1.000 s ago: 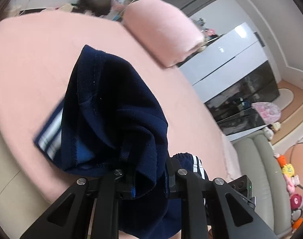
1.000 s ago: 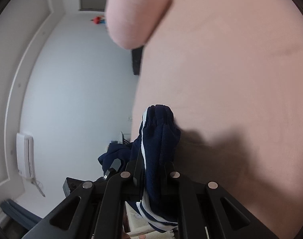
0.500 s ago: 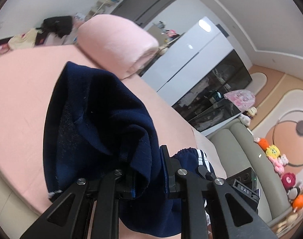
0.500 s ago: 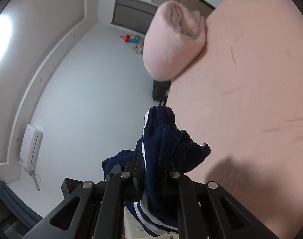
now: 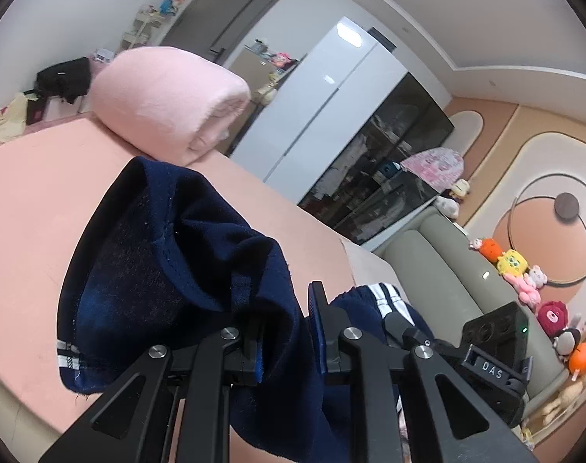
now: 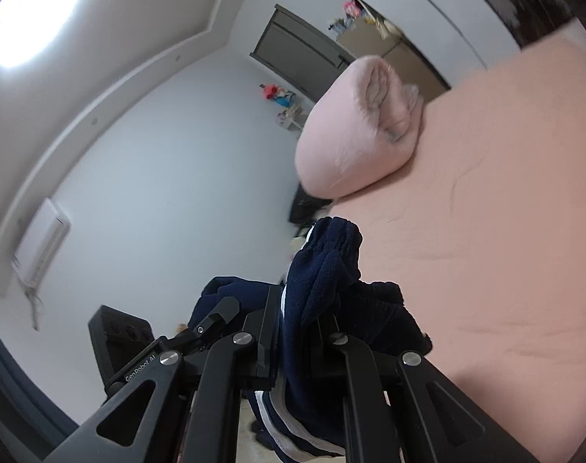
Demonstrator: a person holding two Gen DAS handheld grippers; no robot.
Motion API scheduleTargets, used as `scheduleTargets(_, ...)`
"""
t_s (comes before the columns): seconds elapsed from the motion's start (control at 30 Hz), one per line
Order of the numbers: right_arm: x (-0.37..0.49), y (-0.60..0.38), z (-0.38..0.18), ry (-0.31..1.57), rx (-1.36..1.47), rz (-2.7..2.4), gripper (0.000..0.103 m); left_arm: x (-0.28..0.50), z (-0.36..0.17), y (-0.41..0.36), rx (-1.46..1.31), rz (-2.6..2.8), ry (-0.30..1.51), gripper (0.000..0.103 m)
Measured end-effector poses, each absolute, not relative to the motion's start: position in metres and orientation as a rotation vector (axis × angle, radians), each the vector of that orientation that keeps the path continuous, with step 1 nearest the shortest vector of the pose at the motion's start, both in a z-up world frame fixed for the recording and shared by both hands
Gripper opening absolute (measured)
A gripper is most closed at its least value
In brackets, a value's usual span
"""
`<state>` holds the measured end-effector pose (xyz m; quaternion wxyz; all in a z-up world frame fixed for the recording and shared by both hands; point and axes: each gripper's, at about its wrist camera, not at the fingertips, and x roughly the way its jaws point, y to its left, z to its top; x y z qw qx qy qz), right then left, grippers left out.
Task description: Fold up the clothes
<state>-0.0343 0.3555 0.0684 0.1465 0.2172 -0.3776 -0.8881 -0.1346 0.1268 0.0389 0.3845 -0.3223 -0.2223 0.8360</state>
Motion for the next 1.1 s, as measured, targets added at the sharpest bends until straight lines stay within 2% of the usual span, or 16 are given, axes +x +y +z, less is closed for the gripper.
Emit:
scheduleTargets(0.4, 0.009, 0.418, 0.108, -0.892, 0.687, -2.782, 0.006, -0.121, 0.013, 0.213, -0.896, 1.954, -0.568, 0.016)
scheduleTargets(0.77, 0.005, 0.443, 0.086, -0.797, 0.858, -2.870, 0.007, -0.122, -0.049, 0.250, -1.017, 1.820, -0.598, 0.016)
scheduleTargets(1.1, -0.017, 0.452, 0.054, -0.740, 1.060, -2.844, 0.007, -0.119, -0.074, 0.240, -1.133, 1.769, -0.543, 0.017)
